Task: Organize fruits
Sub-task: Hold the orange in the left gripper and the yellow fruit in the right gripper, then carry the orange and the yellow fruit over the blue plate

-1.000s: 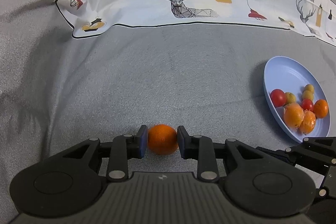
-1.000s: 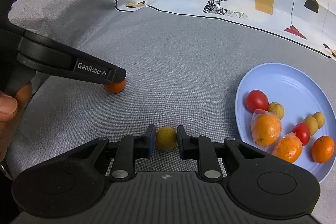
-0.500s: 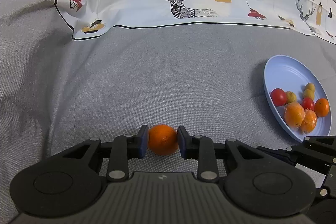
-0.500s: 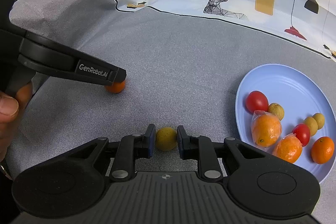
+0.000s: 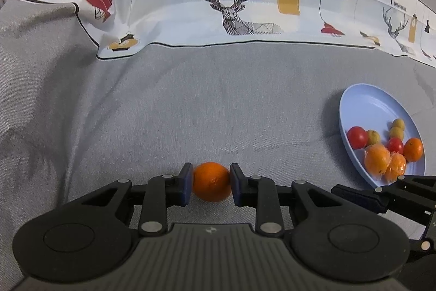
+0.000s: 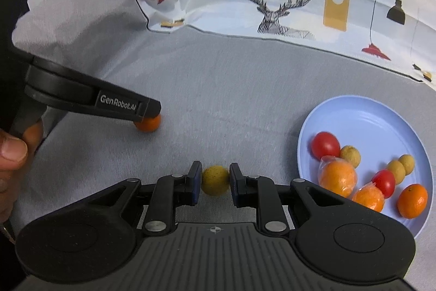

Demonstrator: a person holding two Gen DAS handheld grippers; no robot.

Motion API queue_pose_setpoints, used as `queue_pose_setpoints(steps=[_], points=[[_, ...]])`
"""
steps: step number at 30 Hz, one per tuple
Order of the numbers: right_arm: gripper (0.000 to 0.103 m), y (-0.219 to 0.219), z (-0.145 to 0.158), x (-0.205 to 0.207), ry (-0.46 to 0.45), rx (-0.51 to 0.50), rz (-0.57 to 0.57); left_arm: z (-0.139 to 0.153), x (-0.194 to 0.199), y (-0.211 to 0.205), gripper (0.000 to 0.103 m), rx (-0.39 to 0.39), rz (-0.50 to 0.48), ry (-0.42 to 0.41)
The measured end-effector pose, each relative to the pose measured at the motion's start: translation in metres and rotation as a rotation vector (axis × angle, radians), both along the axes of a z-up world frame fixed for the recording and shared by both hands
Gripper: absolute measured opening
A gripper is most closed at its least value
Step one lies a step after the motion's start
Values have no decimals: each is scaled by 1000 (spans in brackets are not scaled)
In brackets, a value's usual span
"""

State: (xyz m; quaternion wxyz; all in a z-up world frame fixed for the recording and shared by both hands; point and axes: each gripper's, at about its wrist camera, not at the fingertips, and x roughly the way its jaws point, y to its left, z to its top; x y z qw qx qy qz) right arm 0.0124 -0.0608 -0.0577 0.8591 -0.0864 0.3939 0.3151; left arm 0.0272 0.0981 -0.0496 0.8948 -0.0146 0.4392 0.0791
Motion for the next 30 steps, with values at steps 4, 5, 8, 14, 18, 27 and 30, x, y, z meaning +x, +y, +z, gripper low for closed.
queue_pose_setpoints(steps=[4,5,8,14,18,27,30], points=[[23,-4,7,0,-37,32,-12,5,-1,-2,31,4,-10,-27],[23,-5,9,0,-46,39,-15,7,-2,-2,31,5,-11,-34],[23,-10,16,-1,-79,62,-22,10,-2,-2,32,4,-8,-52],[23,-29,37,0,-167,129,-77,22,-3,-4,32,2,4,-108],[23,-52,52,4,-213,172,-140,35,-4,-14,31,-16,-1,-164],[23,-132,67,20,-249,164,-318,50,-4,-68,31,-99,-104,-268],[23,-156,63,24,-234,121,-362,48,5,-81,31,-151,-110,-268]])
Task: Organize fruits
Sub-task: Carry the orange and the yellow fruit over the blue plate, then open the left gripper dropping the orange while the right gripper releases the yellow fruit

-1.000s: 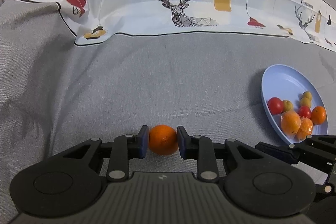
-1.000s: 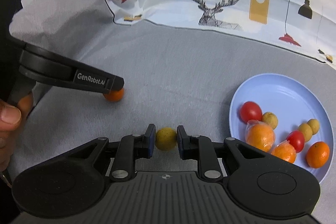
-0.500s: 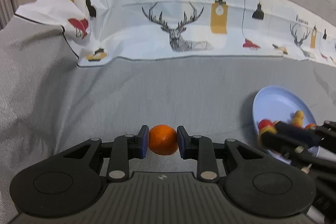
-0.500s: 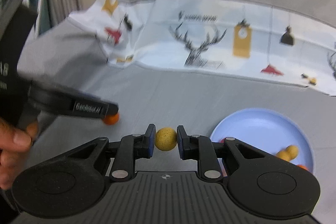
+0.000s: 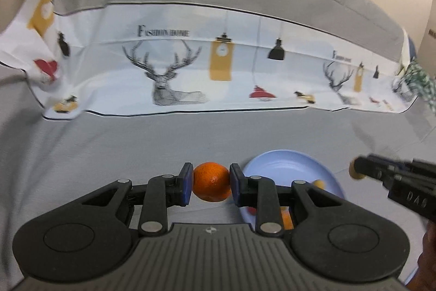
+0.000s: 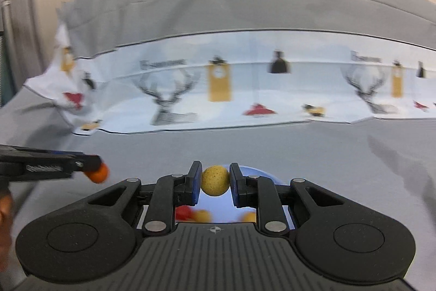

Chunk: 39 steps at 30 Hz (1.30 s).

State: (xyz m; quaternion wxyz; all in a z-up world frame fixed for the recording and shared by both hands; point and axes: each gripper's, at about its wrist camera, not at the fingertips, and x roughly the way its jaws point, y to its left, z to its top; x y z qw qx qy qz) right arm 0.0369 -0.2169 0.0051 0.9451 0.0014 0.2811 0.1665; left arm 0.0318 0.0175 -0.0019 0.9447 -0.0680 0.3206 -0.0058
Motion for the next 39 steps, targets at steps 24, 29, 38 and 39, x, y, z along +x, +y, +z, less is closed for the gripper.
queue_pose_setpoints(steps=[24,29,38,39], points=[[23,9,-51,19,240,-212,22,-29,61,-93,31,-58,-172,60],[23,13,-54,20,248,-225,32,-31,66,-88,31,-77,-156,91],[50,14,-49,21,249,-205,16,-24,63,-86,36,-101,-181,83],[55,14,-47,20,247,-201,12,-22,62,-84,36,-102,-179,78]])
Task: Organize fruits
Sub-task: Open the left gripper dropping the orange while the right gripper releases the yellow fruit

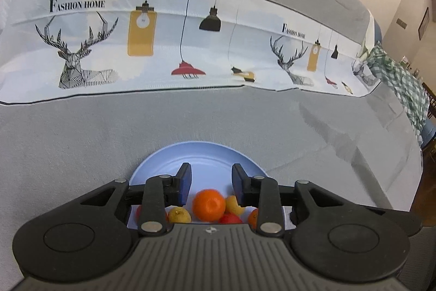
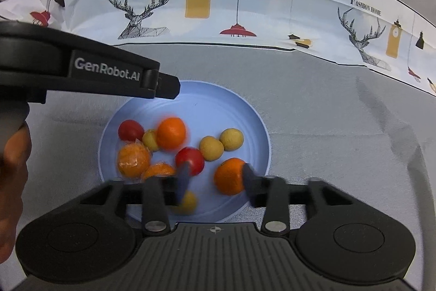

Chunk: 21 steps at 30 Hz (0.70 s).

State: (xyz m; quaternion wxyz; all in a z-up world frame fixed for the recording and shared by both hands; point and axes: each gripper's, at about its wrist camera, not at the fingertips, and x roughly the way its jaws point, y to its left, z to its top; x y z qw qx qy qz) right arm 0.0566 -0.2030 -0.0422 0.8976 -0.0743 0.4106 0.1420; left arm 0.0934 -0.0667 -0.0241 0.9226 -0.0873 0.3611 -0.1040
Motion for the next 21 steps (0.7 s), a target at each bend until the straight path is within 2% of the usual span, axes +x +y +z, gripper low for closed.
queue_pose_setpoints(steps=[1,3,5,8,12,15,18,19,21], points=[[58,0,2,-1,-2,1,-4,2,-2,1,36,2,3,-7],[69,-1,6,-3,-12,4,-15,6,-8,4,41,13,8,-23],[76,-2,11,-6,-19,12,-28,12,-17,7,53,35,15,-45],[88,-8,20,-11,-36,27,-58,22,-37,14,63,87,32,-92],[102,-27,39,-20,-98,90,-139,38,-68,22,71,174,66,-182],[102,-43,50,-27,-120,135,-186,49,-93,32,74,205,134,-210],[102,-52,56,-35,-107,120,-220,59,-117,42,78,172,173,-200],[102,-54,56,-39,-91,114,-229,62,-123,44,85,171,184,-197],[102,-55,54,-47,-50,104,-242,65,-136,44,91,164,192,-184]])
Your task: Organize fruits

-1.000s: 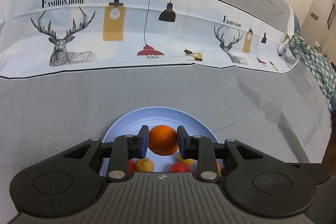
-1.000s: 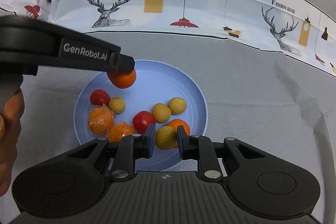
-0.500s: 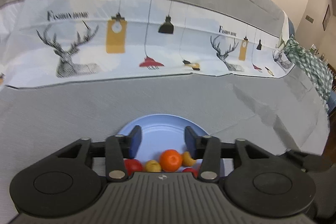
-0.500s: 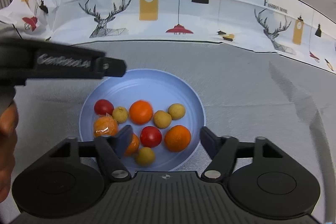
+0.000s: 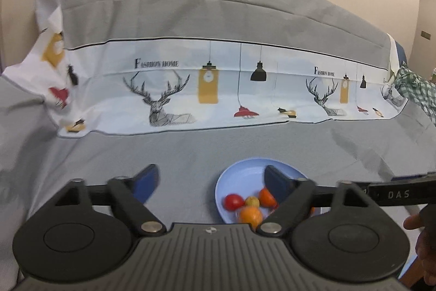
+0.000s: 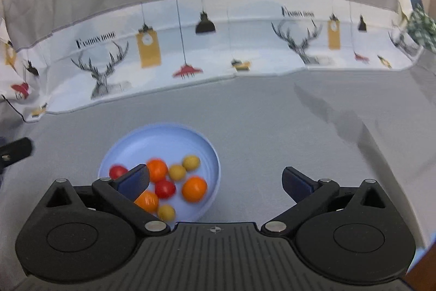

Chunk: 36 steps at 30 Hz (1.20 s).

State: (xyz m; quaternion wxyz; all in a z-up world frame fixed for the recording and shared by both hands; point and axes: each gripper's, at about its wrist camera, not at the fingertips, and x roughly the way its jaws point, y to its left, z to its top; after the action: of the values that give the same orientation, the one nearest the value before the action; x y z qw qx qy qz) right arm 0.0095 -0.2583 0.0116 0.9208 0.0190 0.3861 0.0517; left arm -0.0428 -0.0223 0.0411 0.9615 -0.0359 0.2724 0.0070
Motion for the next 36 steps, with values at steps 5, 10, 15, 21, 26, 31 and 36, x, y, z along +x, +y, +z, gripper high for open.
queue_pose_setpoints(steps=[5,10,15,21,26,31,36], points=[[102,8,-23,-11,150,-31,19,-15,-3,-10,103,-40,-21,131],[102,13,-39,0,219,-71,20,-41,18,-27,103,56,-35,236],[102,16,-43,9,226,-44,5,-57,34,-22,103,28,-5,305],[102,24,-47,16,214,-82,37,-72,43,-22,103,33,-3,374],[102,29,-47,18,210,-84,46,-75,46,-22,103,12,4,386],[102,29,-49,20,213,-93,30,-79,48,-23,103,-14,6,402],[102,29,-50,20,214,-92,27,-80,49,-24,103,-18,6,406]])
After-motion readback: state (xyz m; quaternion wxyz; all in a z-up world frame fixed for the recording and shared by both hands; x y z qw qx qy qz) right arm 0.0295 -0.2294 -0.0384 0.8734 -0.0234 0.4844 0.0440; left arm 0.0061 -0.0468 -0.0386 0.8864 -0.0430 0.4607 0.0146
